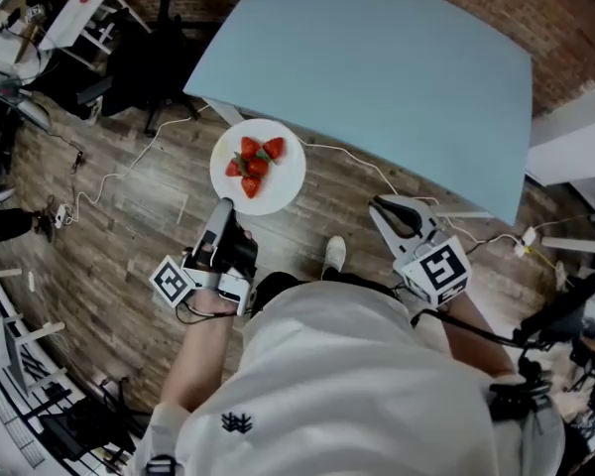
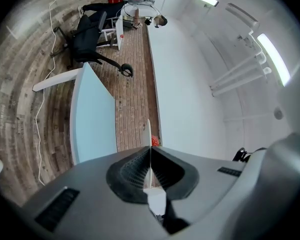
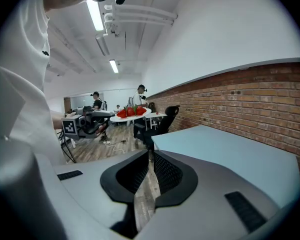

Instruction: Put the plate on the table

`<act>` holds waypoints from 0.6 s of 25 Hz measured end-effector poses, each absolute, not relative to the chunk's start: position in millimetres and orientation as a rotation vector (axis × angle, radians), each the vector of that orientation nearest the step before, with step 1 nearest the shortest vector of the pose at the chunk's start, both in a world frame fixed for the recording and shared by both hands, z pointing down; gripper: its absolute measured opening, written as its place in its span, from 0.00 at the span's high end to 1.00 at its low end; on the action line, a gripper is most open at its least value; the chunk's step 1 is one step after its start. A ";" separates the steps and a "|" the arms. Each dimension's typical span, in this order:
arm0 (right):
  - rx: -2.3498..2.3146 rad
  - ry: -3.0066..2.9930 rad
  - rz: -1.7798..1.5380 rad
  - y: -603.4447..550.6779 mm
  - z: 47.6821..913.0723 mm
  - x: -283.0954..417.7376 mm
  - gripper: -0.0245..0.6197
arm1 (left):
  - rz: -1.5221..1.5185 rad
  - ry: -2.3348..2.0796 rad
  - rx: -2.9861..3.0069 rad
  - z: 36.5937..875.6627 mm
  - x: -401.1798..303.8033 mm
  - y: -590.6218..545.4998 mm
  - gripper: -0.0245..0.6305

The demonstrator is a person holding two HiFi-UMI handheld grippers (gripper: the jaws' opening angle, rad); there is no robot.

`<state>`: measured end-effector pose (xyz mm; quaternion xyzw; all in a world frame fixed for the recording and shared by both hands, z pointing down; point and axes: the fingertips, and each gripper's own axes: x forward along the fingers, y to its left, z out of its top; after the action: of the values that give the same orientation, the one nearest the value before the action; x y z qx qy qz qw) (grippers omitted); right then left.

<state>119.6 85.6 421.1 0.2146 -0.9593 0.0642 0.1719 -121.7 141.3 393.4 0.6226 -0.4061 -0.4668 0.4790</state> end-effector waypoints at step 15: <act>0.881 -2.633 0.270 11.6 433.1 165.5 0.92 | -1.029 -0.846 1.557 396.5 -95.2 6.5 0.95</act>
<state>165.5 11.6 433.1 0.3109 -0.9293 0.0952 0.1749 -95.2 6.5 396.5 0.6493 -0.3529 -0.4289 0.5195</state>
